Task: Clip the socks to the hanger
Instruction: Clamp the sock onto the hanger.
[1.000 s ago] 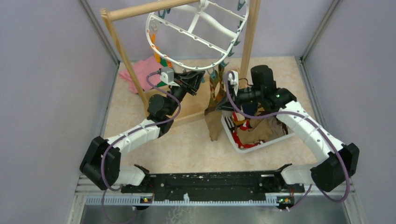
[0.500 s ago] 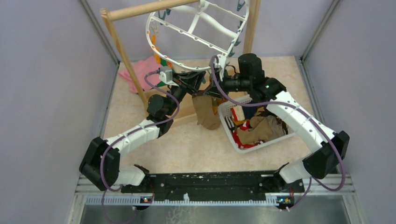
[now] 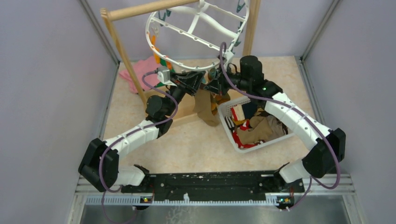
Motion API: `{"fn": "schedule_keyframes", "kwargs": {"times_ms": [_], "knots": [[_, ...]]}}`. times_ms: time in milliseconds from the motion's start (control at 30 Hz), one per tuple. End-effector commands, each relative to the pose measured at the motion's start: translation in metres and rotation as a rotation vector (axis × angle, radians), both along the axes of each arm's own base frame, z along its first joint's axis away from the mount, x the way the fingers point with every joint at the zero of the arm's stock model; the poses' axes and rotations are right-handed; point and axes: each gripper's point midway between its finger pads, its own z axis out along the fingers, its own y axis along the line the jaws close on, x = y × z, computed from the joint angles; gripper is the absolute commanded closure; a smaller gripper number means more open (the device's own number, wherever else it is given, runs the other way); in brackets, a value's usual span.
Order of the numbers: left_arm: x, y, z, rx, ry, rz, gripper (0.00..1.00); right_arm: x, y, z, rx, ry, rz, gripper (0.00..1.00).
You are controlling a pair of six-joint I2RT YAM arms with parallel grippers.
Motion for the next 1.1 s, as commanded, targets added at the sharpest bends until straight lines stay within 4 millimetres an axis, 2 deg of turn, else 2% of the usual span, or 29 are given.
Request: {"fn": "schedule_keyframes", "kwargs": {"times_ms": [0, 67, 200, 333, 400, 567, 867, 1067], "knots": [[-0.015, 0.012, 0.031, -0.093, -0.078, -0.014, 0.92, -0.023, -0.004, 0.049, 0.184, -0.016, 0.139, 1.00], [-0.016, 0.011, 0.032, -0.097, -0.079, -0.025, 0.92, -0.036, -0.006, 0.056, 0.213, -0.041, 0.233, 1.00], [-0.018, 0.010, 0.033, -0.109, -0.077, -0.050, 0.92, -0.038, -0.008, 0.060, 0.258, -0.025, 0.251, 1.00], [-0.021, 0.012, 0.036, -0.127, -0.074, -0.064, 0.92, -0.051, -0.008, 0.071, 0.322, -0.013, 0.340, 1.00], [-0.022, 0.012, 0.037, -0.135, -0.073, -0.075, 0.92, -0.052, -0.008, 0.073, 0.329, -0.009, 0.341, 1.00], [-0.026, 0.011, 0.039, -0.155, -0.070, -0.104, 0.92, -0.041, -0.010, 0.071, 0.341, 0.014, 0.288, 1.00], [-0.028, 0.011, 0.040, -0.182, -0.056, -0.144, 0.92, -0.010, -0.024, 0.055, 0.285, 0.031, 0.107, 1.00], [-0.029, 0.009, 0.038, -0.189, -0.047, -0.174, 0.92, -0.007, -0.026, 0.057, 0.319, 0.041, 0.102, 1.00]]}}
